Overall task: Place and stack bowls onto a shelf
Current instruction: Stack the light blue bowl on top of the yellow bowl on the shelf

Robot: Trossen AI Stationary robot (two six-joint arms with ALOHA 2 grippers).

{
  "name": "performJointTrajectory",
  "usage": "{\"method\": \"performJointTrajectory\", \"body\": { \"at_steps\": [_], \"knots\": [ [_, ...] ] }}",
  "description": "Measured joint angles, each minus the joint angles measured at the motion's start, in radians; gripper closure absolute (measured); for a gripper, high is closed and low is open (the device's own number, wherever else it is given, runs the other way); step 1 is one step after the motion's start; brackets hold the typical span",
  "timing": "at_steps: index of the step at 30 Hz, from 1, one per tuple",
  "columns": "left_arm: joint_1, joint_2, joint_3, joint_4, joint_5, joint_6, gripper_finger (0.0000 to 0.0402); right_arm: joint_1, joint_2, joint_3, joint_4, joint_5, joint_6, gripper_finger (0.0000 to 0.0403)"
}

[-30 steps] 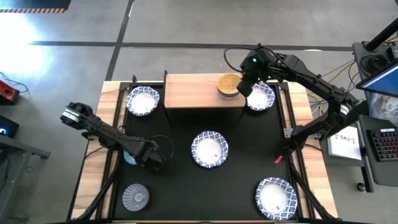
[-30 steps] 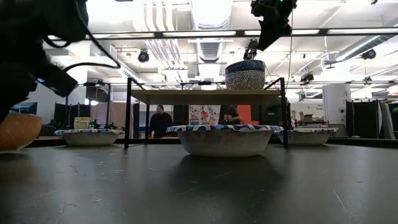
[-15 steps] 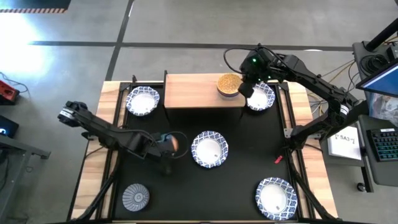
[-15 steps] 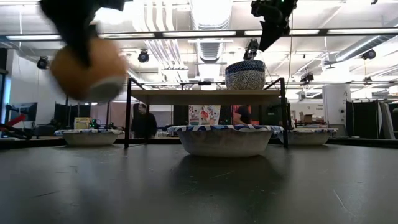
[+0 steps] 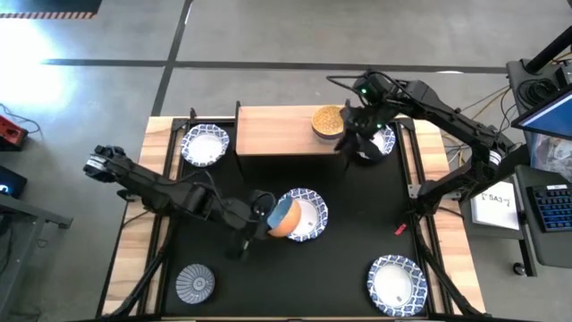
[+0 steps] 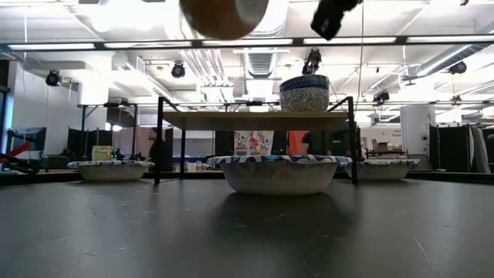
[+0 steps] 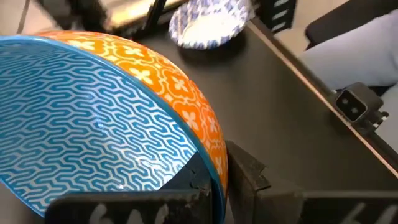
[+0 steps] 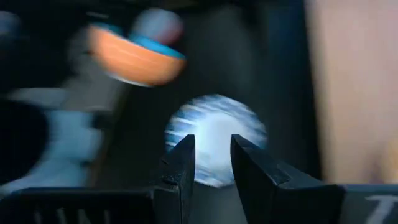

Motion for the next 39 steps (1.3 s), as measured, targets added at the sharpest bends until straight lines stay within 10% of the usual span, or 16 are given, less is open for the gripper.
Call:
{"method": "performJointTrajectory", "body": {
  "at_steps": [5, 22, 39],
  "knots": [
    [0.022, 0.000, -0.003, 0.127, 0.148, 0.163, 0.0395, 0.066, 0.000, 0.000, 0.006, -0.191, -0.121, 0.0312],
    [0.215, 0.042, -0.005, 0.285, 0.547, 0.495, 0.0396, 0.240, 0.000, 0.000, 0.141, -0.187, -0.272, 0.0281],
    [0.290, 0.104, 0.000, 0.404, 0.655, 0.687, 0.0396, 0.274, 0.088, -0.035, 0.250, -0.349, -0.425, 0.0266]
  ]
}}
